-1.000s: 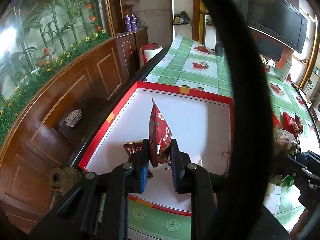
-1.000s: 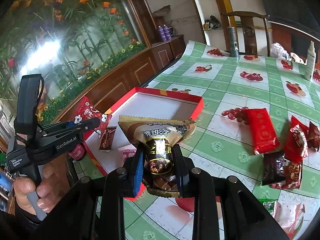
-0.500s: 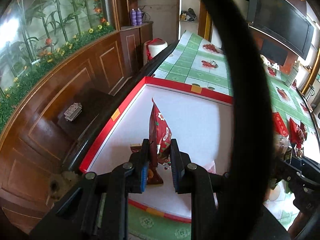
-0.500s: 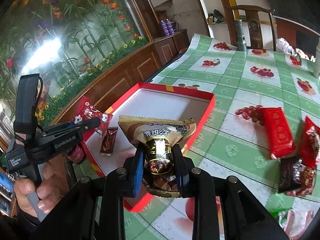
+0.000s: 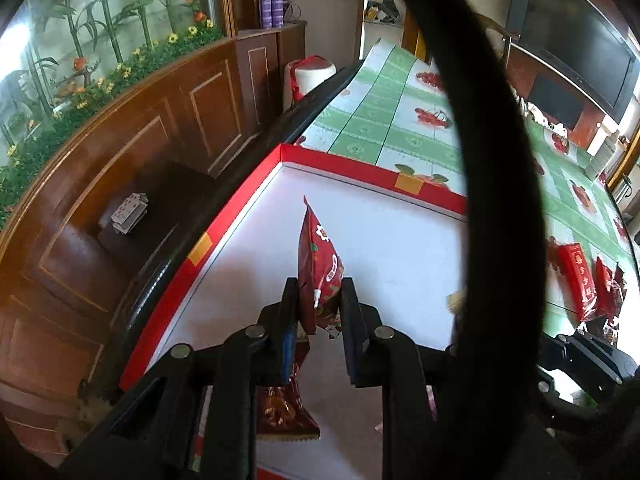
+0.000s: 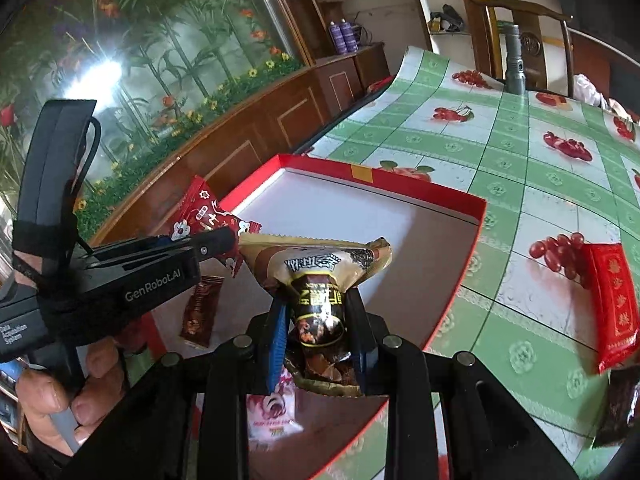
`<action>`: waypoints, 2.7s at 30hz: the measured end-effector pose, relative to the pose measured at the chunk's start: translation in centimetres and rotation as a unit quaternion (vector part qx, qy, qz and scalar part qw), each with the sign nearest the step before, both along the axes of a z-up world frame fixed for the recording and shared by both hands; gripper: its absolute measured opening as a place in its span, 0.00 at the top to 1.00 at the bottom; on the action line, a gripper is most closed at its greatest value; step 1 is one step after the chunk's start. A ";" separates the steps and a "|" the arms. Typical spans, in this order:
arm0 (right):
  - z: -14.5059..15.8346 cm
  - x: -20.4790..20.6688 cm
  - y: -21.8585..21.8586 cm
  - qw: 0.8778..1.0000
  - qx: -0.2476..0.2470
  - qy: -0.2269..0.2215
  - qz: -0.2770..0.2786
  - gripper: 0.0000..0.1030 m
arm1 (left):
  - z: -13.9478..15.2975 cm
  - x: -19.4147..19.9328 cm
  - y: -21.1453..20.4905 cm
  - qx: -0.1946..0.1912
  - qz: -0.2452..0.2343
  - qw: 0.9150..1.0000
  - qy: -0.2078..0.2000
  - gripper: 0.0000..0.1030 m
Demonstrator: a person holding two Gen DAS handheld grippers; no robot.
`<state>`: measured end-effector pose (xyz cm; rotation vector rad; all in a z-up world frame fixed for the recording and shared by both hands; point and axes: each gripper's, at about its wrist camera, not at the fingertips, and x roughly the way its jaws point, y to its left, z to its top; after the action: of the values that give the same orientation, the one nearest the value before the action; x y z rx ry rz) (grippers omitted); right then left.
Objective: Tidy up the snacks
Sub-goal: 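Lower the gold-brown bag into the box with the right tool while the left tool lowers the red-white packet, then open the right tool releasing the gold-brown bag while the left tool releases the red-white packet, then move both open tools back over the remaining snack packets on the table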
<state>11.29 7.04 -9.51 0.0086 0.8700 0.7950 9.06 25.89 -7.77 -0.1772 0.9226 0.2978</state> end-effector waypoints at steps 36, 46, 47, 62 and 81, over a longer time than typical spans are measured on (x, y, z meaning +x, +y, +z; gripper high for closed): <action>2.9 -2.5 -5.4 0.999 0.018 -0.025 -0.043 0.57 | 0.2 -1.2 1.7 -0.033 0.043 0.999 0.000 0.35; 3.5 -4.0 -11.0 0.995 0.037 -0.024 -0.087 0.55 | 3.0 -3.2 -3.3 -0.018 0.002 1.000 -0.024 0.31; 3.5 -4.2 -11.7 0.994 0.039 -0.024 -0.095 0.55 | 3.3 -3.4 -4.2 -0.016 -0.006 0.999 -0.027 0.30; 2.2 -6.7 -23.4 0.975 0.056 -0.013 -0.215 0.51 | 5.5 -5.3 -14.8 0.029 -0.086 0.995 -0.050 0.23; 1.0 -8.7 -30.2 0.958 0.062 -0.010 -0.280 0.41 | 5.4 -6.2 -21.6 0.057 -0.127 0.989 -0.048 0.15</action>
<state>2.54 -23.19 -8.47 0.3439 0.7444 0.3144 2.86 4.27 -2.41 0.0321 0.8197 0.1036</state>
